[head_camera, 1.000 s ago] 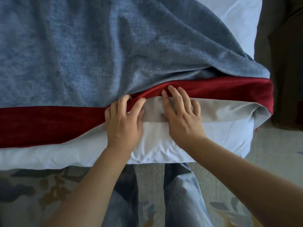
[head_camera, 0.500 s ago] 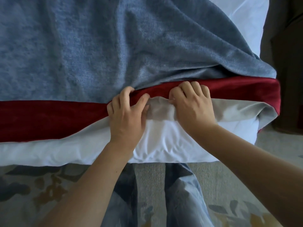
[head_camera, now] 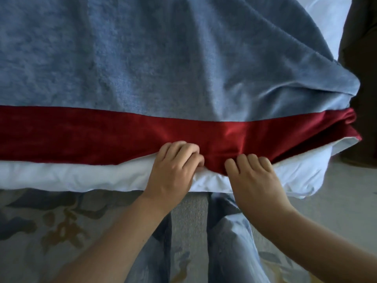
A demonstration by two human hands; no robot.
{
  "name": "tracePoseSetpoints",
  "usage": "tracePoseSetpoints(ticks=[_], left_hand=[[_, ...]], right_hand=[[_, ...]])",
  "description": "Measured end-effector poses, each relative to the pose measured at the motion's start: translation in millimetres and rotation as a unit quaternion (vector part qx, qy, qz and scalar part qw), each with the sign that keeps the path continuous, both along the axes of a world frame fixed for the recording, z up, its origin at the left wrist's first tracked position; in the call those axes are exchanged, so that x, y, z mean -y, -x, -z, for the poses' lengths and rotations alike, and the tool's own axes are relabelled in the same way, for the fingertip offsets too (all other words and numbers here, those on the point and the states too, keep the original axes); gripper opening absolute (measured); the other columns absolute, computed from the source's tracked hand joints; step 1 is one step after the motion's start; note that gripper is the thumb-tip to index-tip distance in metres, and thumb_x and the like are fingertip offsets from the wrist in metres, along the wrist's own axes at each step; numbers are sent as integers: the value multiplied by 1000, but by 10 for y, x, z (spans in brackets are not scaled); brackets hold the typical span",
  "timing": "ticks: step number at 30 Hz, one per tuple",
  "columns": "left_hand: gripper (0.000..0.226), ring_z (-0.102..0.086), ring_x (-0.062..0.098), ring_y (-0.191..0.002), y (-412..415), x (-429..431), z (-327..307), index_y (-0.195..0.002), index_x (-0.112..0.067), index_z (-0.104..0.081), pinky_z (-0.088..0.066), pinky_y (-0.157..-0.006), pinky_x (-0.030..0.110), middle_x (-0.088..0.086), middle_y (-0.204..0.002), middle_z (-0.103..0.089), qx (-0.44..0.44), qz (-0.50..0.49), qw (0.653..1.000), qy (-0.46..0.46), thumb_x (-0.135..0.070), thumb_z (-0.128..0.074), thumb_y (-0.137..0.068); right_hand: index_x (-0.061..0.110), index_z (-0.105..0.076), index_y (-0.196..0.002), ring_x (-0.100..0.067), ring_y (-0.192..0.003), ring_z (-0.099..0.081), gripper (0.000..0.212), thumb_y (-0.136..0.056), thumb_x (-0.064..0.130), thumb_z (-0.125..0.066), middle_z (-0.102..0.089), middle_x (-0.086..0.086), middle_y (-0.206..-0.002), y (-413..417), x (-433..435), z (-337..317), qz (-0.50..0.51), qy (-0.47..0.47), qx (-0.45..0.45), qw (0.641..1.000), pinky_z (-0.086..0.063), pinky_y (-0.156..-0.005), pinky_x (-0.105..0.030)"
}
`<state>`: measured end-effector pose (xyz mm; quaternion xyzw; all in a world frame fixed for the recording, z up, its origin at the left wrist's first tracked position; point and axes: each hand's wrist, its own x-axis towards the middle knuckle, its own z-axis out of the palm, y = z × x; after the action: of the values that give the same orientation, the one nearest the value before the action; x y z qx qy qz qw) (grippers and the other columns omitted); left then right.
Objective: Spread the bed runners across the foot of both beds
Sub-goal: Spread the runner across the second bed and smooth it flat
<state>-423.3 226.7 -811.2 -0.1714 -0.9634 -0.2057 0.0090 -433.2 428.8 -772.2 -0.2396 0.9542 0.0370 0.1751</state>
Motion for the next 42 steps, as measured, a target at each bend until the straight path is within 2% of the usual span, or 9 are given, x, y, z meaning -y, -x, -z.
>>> tracePoseSetpoints(ticks=[12, 17, 21, 23, 26, 32, 35, 39, 42], left_hand=[[11, -63, 14, -89, -354, -118, 32, -84, -21, -68, -50, -79, 34, -7, -92, -65, 22, 2, 1000, -19, -20, -75, -91], [24, -56, 14, -66, -236, -211, 41, -72, -25, -59, -52, -60, 33, -10, -73, -53, 122, 11, 992, 21, -34, -80, -78], [29, -56, 9, -68, 281, -409, -186, -79, -29, -59, -49, -58, 28, -14, -82, -56, 131, -15, 991, 17, -51, -51, -97], [9, -58, 15, -83, 650, -530, -227, -93, -27, -64, -50, -67, 31, -10, -100, -58, 95, -13, 995, 18, -36, -64, -92], [27, -59, 20, -100, 1345, -735, -253, -109, -24, -68, -49, -78, 35, -4, -117, -61, 59, -54, 997, 19, -16, -73, -83], [30, -61, 29, -101, 2550, -971, -314, -113, -20, -68, -50, -78, 44, 1, -121, -62, 22, -72, 996, 38, -28, -48, -92], [32, -64, 32, -96, 2949, -1070, -300, -110, -15, -70, -49, -76, 43, 4, -119, -65, 15, -64, 994, 82, -25, -50, -87], [28, -50, 27, -123, 3346, -1110, -192, -124, -19, -61, -34, -96, 42, -3, -134, -55, 123, -43, 978, 161, -30, -50, -100], [35, -55, 25, -103, 3494, -1137, -214, -104, -22, -63, -30, -92, 42, -2, -116, -60, 165, -55, 967, 189, -37, -32, -106]], right_hand=[[10, -63, -76, -32, -54, -60, 34, -51, 13, -85, -59, -14, -67, 81, 191, 17, 87, -118, 257, 955, -47, -49, -36], [13, -44, -132, -27, -121, -56, 31, -102, 11, -37, -51, -12, -131, 214, 71, -22, 31, -104, 332, 937, -49, -91, -37], [12, -46, -138, -31, -117, -61, 38, -101, 10, -38, -57, -11, -133, 517, -44, -105, -28, -40, 382, 923, -49, -90, -38], [17, -49, -134, -31, -108, -64, 37, -99, 11, -41, -61, -8, -126, 789, -94, -155, -40, 30, 366, 929, -51, -83, -38], [21, -55, -127, -26, -103, -66, 34, -95, 14, -45, -61, -4, -122, 1379, -196, -188, -16, 96, 279, 956, -53, -83, -37], [18, -59, -116, -32, -91, -64, 27, -90, 12, -53, -54, -8, -113, 2429, -410, -219, 79, 167, 136, 973, -46, -63, -37], [21, -56, -126, -30, -97, -62, 38, -90, 10, -54, -43, -4, -133, 2764, -518, -197, 142, 183, 100, 968, -46, -67, -36], [19, -43, -143, -33, -109, -61, 51, -94, 6, -45, -53, -9, -136, 3066, -641, -111, 236, 211, 95, 944, -50, -86, -41], [21, -41, -144, -33, -97, -62, 53, -94, 5, -45, -66, -11, -109, 3145, -712, -16, 259, 182, 126, 940, -52, -81, -42]])
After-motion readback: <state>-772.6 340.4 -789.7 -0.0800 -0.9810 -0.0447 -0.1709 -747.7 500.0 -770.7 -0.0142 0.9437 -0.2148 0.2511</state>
